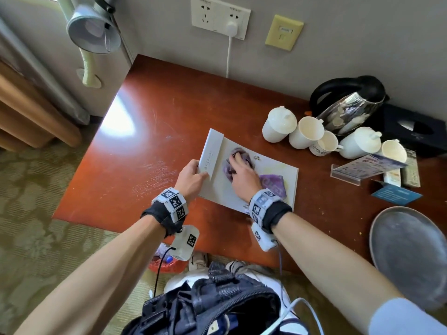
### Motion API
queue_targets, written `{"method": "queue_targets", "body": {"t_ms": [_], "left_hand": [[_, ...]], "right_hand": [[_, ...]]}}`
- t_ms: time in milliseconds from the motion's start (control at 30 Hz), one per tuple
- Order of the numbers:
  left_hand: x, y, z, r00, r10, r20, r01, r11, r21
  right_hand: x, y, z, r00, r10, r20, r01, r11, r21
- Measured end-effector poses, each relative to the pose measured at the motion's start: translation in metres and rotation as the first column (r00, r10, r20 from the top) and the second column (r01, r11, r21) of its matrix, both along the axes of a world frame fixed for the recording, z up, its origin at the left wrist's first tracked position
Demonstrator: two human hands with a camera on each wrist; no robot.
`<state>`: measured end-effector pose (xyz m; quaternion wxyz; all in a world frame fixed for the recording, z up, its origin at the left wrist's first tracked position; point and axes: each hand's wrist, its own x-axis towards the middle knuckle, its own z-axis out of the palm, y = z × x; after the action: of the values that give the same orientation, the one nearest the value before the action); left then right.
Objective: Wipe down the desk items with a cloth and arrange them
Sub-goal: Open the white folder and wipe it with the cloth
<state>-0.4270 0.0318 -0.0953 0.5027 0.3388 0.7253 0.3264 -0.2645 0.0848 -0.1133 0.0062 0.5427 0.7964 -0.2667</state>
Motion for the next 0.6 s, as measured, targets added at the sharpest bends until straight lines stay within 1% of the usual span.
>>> {"method": "queue_targets", "body": {"t_ms": [67, 100, 133, 200, 267, 300, 333, 367, 433, 500, 567, 600], "left_hand": [[0.0, 0.002, 0.0, 1.0, 0.019, -0.007, -0.019, 1.0, -0.004], [0.0, 0.005, 0.0, 1.0, 0.021, -0.014, -0.021, 1.0, 0.002], [-0.002, 0.008, 0.001, 1.0, 0.022, -0.019, -0.022, 1.0, 0.012], [-0.001, 0.015, 0.008, 1.0, 0.014, -0.016, -0.014, 0.999, 0.039], [-0.002, 0.022, 0.013, 0.999, -0.005, -0.036, 0.006, 0.999, 0.045], [-0.003, 0.023, 0.014, 0.998, -0.016, -0.057, 0.018, 0.999, 0.033], [-0.003, 0.025, 0.013, 0.996, -0.024, -0.082, 0.026, 0.999, 0.022], [-0.004, 0.026, 0.011, 0.992, -0.039, -0.12, 0.041, 0.999, 0.008], [-0.005, 0.029, 0.008, 0.968, -0.09, -0.234, 0.084, 0.996, -0.036], [-0.003, 0.031, 0.006, 0.92, -0.161, -0.358, 0.141, 0.987, -0.082], [0.001, 0.033, 0.004, 0.859, -0.23, -0.457, 0.2, 0.973, -0.114], [0.004, 0.034, 0.002, 0.829, -0.26, -0.494, 0.224, 0.966, -0.131]], "right_hand": [[0.006, -0.023, 0.002, 0.989, 0.143, -0.035, -0.143, 0.989, -0.027], [0.01, -0.032, 0.005, 0.983, 0.161, -0.092, -0.169, 0.983, -0.078], [0.014, -0.038, 0.008, 0.976, 0.15, -0.159, -0.169, 0.979, -0.115], [0.026, -0.038, 0.023, 0.955, 0.016, -0.296, -0.058, 0.989, -0.135], [0.037, -0.028, 0.047, 0.898, -0.188, -0.398, 0.14, 0.979, -0.147], [0.045, -0.022, 0.06, 0.839, -0.309, -0.449, 0.254, 0.95, -0.18], [0.055, -0.014, 0.07, 0.763, -0.402, -0.506, 0.345, 0.916, -0.207], [0.068, -0.005, 0.079, 0.707, -0.443, -0.551, 0.412, 0.892, -0.187], [0.094, 0.01, 0.089, 0.692, -0.428, -0.581, 0.486, 0.871, -0.063], [0.115, 0.02, 0.085, 0.693, -0.435, -0.575, 0.521, 0.854, -0.018], [0.124, 0.021, 0.071, 0.721, -0.443, -0.532, 0.519, 0.854, -0.008], [0.126, 0.02, 0.061, 0.748, -0.439, -0.498, 0.503, 0.864, -0.007]]}}
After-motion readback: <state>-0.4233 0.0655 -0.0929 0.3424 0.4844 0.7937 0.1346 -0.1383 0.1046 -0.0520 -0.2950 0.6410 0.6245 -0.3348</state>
